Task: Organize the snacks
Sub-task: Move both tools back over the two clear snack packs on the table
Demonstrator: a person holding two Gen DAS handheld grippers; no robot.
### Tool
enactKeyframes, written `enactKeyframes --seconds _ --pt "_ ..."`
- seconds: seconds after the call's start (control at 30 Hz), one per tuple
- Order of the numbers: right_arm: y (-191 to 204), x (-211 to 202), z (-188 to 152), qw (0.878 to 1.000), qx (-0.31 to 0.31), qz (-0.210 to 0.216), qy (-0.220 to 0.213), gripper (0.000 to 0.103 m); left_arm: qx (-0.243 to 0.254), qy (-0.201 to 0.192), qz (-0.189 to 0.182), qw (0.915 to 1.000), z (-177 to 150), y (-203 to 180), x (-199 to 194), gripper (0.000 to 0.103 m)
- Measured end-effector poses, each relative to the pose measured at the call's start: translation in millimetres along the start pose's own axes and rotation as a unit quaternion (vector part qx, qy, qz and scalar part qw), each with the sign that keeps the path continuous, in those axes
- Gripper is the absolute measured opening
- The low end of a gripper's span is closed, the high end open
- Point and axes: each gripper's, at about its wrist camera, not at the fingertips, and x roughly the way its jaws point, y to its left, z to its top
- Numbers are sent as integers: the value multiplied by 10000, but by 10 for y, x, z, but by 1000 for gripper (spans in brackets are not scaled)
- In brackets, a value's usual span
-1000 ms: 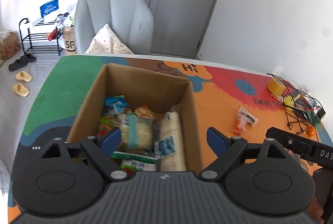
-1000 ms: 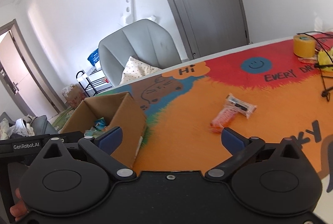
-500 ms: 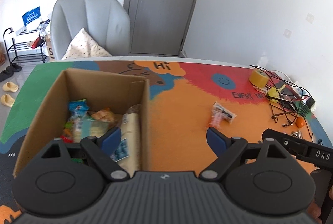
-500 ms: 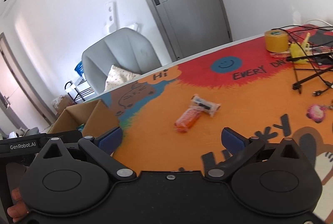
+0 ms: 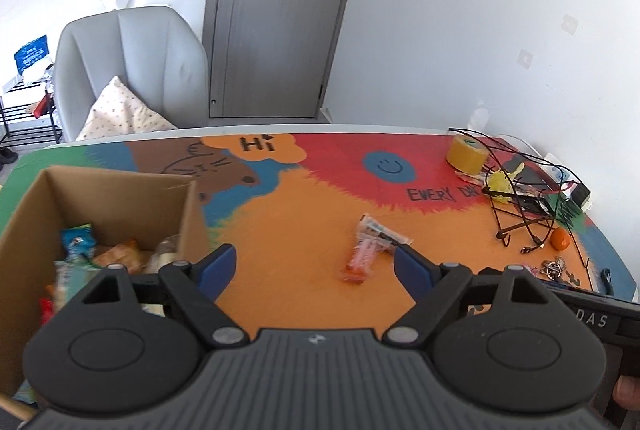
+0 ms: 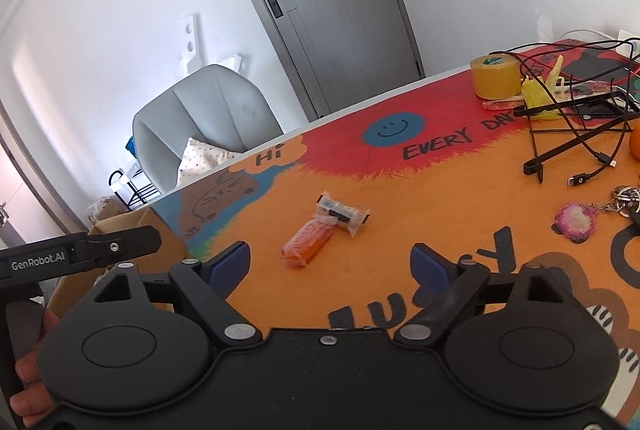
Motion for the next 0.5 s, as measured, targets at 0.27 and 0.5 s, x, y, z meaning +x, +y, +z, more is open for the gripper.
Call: enactKeyframes --seconds 0.27,0.5 --pt "-136 218 68 10000 49 -9 62 74 -49 37 -2 10000 31 -137 347 76" --pt "-229 427 136 9999 101 -7 140 63 -54 185 -44 9998 15 -236 650 67"
